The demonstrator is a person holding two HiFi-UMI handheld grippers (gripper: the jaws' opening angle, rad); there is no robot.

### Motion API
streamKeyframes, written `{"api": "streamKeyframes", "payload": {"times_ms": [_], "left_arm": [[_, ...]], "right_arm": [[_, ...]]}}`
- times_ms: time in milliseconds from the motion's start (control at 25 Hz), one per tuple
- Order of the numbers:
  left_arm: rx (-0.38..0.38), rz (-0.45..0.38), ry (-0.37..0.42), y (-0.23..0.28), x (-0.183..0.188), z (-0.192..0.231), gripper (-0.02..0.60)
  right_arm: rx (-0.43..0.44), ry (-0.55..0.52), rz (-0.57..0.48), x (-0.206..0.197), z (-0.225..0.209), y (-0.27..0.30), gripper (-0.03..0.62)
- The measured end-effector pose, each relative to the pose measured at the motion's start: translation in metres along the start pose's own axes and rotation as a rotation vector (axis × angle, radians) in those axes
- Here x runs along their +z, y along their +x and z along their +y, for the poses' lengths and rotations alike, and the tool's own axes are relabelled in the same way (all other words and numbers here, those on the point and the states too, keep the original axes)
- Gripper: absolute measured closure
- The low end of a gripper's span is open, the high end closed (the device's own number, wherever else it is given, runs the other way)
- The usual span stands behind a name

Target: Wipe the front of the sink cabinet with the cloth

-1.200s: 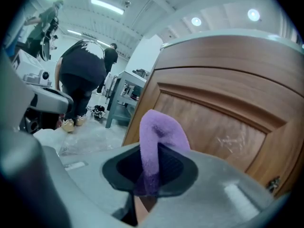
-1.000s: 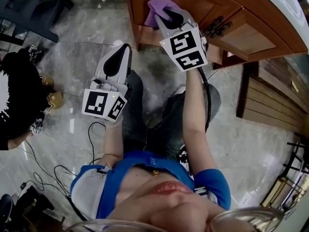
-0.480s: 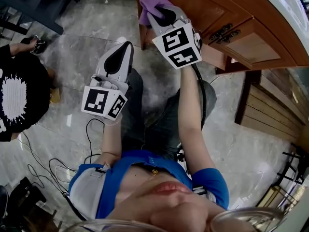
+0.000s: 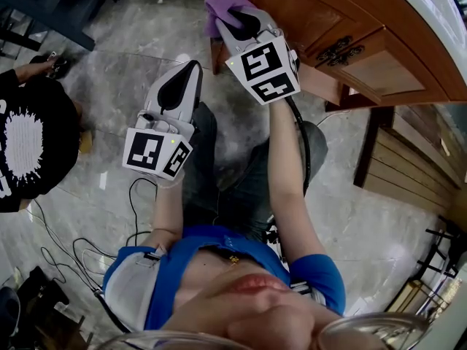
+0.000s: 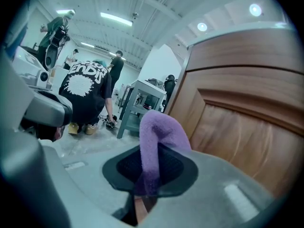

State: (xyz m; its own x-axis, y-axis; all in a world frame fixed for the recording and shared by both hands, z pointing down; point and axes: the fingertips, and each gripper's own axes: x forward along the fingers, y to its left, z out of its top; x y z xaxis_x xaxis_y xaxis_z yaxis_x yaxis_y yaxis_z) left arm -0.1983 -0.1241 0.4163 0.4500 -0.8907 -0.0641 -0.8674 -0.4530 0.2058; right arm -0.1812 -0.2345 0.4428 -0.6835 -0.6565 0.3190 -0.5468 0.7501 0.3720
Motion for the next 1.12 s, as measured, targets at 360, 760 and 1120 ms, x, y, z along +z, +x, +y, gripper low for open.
{"api": "streamKeyframes", "payload": {"times_ms": [360, 760, 1120], "left_arm": [[0.006, 0.010, -0.007, 0.001, -0.003, 0.004, 0.581], [0.016, 0.008, -0.009, 0.005, -0.004, 0.007, 0.581], [0.017, 0.006, -0.009, 0.005, -0.003, 0.008, 0.581]], "right_arm": [[0.013, -0.011, 0.024, -0.011, 0.006, 0.005, 0.533], [0.052, -0.005, 0.125, -0.047, 0.020, 0.019, 0.533], [0.080, -0.010, 0.169, -0.062, 0.030, 0.028, 0.533]]}}
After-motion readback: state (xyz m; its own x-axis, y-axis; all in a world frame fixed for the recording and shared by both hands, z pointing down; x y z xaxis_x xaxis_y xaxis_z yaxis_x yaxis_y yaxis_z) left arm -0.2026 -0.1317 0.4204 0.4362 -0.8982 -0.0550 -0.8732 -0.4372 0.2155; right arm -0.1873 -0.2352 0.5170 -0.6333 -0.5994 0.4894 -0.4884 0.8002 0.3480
